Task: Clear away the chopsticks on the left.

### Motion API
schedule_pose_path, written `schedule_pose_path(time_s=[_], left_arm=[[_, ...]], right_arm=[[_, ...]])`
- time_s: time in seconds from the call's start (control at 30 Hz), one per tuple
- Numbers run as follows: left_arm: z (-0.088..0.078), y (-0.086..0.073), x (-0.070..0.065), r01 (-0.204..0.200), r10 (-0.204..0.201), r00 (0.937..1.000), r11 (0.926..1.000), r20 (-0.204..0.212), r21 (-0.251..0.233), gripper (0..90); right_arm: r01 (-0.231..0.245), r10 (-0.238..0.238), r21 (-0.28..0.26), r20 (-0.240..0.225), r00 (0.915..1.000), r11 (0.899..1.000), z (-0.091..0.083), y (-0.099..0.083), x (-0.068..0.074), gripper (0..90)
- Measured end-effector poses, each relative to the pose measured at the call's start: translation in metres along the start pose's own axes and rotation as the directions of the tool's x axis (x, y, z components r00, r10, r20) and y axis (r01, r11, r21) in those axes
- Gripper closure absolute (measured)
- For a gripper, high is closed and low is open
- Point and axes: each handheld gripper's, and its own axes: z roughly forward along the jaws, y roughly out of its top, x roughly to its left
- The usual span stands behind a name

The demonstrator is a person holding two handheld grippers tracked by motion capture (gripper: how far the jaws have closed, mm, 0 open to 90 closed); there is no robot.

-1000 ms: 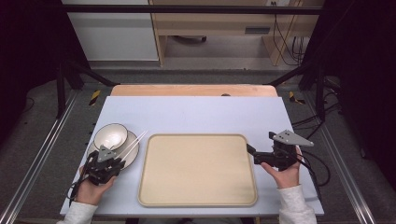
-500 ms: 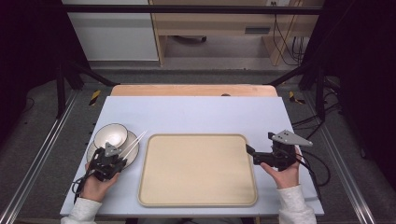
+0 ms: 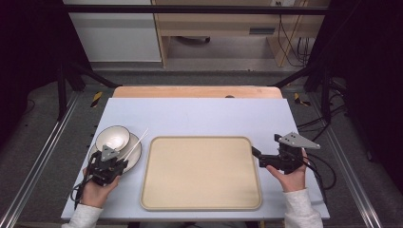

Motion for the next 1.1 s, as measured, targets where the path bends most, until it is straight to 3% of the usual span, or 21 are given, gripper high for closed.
schedule_pose_path(time_s=[0.27, 0.43, 1.1], left_arm=[[-0.014, 0.005, -0.013, 0.042, -0.042, 0.9991, 0.9966, -0.004, -0.071, 84.4], [-0.02, 0.007, -0.027, 0.083, -0.084, 0.9965, 0.9883, -0.001, -0.128, 84.4], [-0.017, 0.021, -0.07, 0.179, -0.183, 0.9832, 0.9682, -0.002, -0.174, 84.4]], right_arm=[[-0.004, 0.004, -0.008, 0.007, 1.0, 1.0, -0.002, 0.001, -0.001, 3.4], [-0.007, 0.007, -0.014, 0.013, 0.9999, 1.0, -0.003, 0.001, -0.002, 3.1], [-0.011, 0.012, -0.037, 0.02, 0.9997, 0.999, -0.008, 0.002, -0.004, 2.1]])
